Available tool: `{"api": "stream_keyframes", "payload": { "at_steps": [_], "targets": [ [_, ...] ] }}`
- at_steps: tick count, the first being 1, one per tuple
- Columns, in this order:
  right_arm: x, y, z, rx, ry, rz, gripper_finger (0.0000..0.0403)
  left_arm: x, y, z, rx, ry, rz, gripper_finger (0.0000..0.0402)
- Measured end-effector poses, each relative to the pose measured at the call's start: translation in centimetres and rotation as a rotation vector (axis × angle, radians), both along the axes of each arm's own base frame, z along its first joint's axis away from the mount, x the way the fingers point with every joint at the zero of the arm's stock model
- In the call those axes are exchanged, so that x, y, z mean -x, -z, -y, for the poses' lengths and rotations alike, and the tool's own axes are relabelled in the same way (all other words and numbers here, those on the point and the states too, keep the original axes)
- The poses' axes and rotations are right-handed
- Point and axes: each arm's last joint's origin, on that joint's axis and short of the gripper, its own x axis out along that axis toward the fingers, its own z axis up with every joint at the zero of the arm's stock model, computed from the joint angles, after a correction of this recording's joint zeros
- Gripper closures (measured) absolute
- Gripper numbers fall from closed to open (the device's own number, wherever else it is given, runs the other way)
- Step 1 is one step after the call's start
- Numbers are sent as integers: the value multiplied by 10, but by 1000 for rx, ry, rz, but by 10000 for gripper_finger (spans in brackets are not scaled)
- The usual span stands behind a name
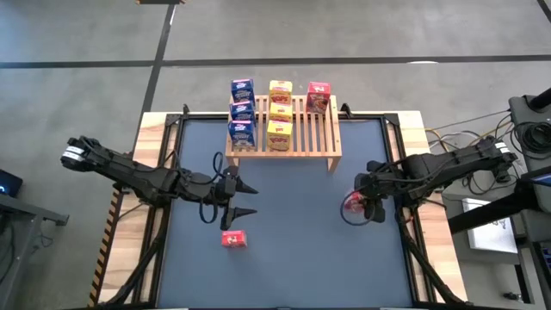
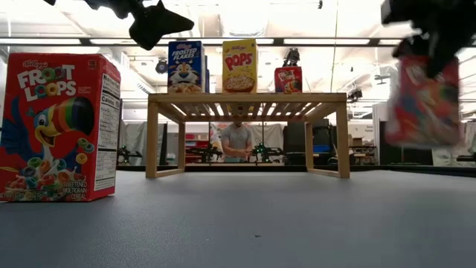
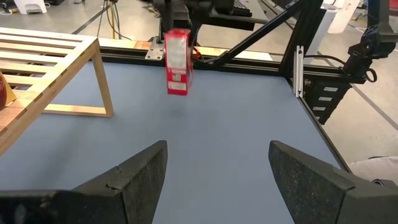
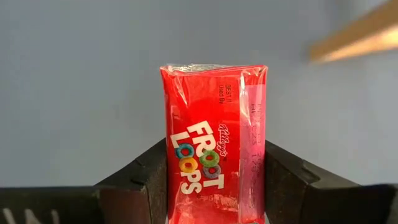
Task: Stack cereal on shelf
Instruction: Put the top red cereal box on the shelf aligned with the other red cereal box
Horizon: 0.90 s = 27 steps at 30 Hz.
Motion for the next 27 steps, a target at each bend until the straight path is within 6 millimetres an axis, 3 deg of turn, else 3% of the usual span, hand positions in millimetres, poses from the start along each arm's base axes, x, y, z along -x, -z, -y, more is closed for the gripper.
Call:
{"api": "stream_keyframes", "payload": {
  "at_steps": [13,20,27],
  "targets": [
    [-30,-91,17,296,-79,265,220,-1,-3,0,8,0,29,137],
    [-67,-113,57,443,-119,193,220,-1,-4,0,11,0,41,137],
    [-77,-147,115,478,-144,196,220,-1,-4,1,22,24,41,137]
  ]
}}
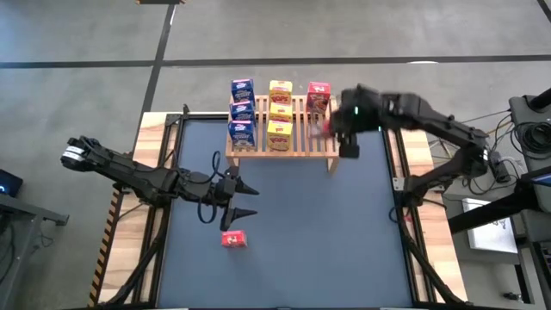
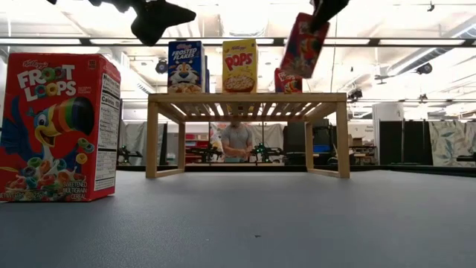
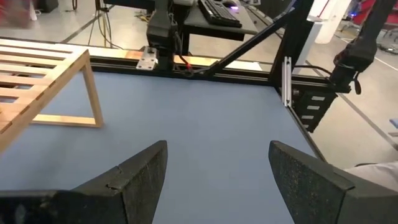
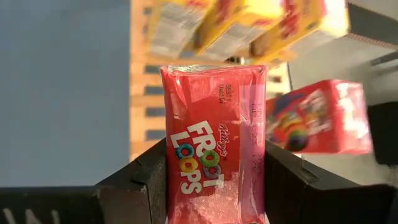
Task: Stack cereal on shelf
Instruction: Put the top red cereal box on the shelf aligned with the other red cereal box
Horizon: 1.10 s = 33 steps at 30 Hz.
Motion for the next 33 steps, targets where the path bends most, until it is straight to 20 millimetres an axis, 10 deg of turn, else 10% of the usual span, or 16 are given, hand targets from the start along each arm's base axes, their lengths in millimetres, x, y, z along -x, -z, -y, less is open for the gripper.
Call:
{"api": "stream_keyframes", "payload": {
  "at_steps": [9,33],
  "targets": [
    [-8,-1,55,-52,23,-123,220,0,0,0,-14,3,0,137],
    [-45,24,90,-156,-5,-243,220,1,2,0,-34,13,-21,137]
  ]
}}
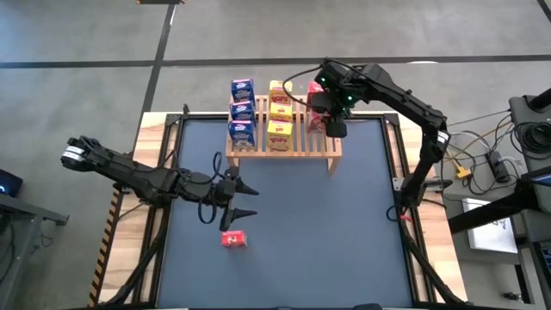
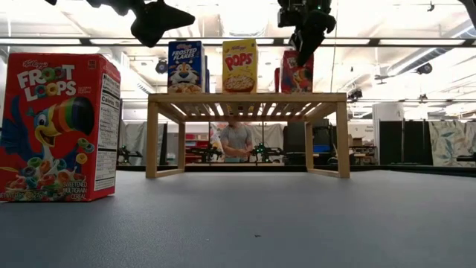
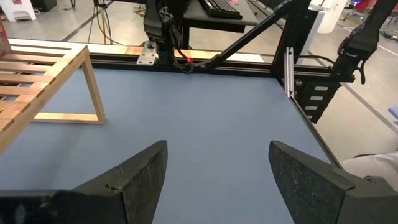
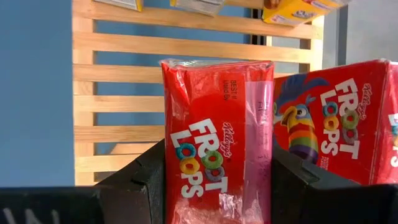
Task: Stack cereal on shelf
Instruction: Put the top red cereal box on the shelf aligned with the other red cereal box, then put the red cereal box on the shelf aligned with the other red cereal boxes
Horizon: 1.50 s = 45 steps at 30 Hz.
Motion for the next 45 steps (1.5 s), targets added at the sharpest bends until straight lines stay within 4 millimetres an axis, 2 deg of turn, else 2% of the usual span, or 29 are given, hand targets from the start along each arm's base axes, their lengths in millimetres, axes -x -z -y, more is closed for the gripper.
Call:
{"api": "stream_keyframes", "payload": {
  "at_steps": [19,40,45],
  "targets": [
    [9,-14,-6,35,5,65,186,0,1,0,1,9,-9,137],
    [62,-67,-38,116,63,278,186,0,1,0,-1,5,-14,137],
    [72,-75,-46,56,89,348,186,1,2,0,11,9,-19,137]
  ]
}}
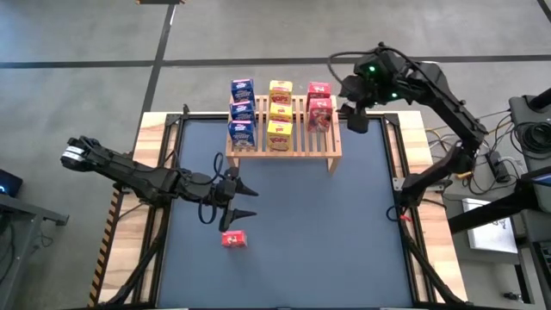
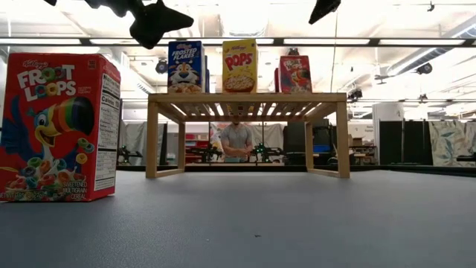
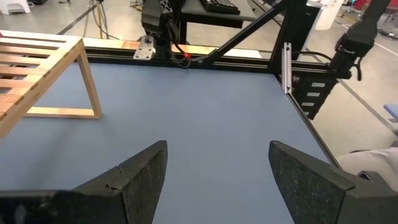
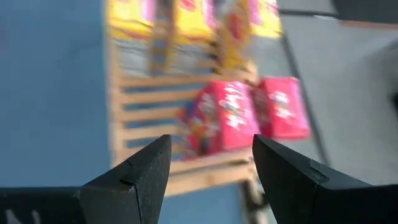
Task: Stack cereal on shelf
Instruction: Put the red cereal box on the shelf aligned with the other red cereal boxes
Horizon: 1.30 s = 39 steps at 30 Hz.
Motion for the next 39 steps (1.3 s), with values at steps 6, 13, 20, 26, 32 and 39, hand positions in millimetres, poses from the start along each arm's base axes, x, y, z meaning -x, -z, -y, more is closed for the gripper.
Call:
{"api": "stream_keyframes", "payload": {
  "at_steps": [6,13,20,26,32,39],
  "targets": [
    [7,3,-24,-121,-156,171,186,6,5,-1,-8,20,-117,137],
    [11,33,-59,-59,-159,275,186,19,-7,-4,66,-65,-423,137],
    [17,66,-86,-18,-187,399,186,27,-21,9,213,15,-529,137],
    [18,91,-94,-21,-225,437,186,36,-12,26,273,42,-598,137],
    [18,102,-95,-33,-213,455,186,38,-19,37,328,59,-599,137],
    [22,108,-102,-56,-238,462,186,28,3,51,259,50,-703,137]
  ]
}}
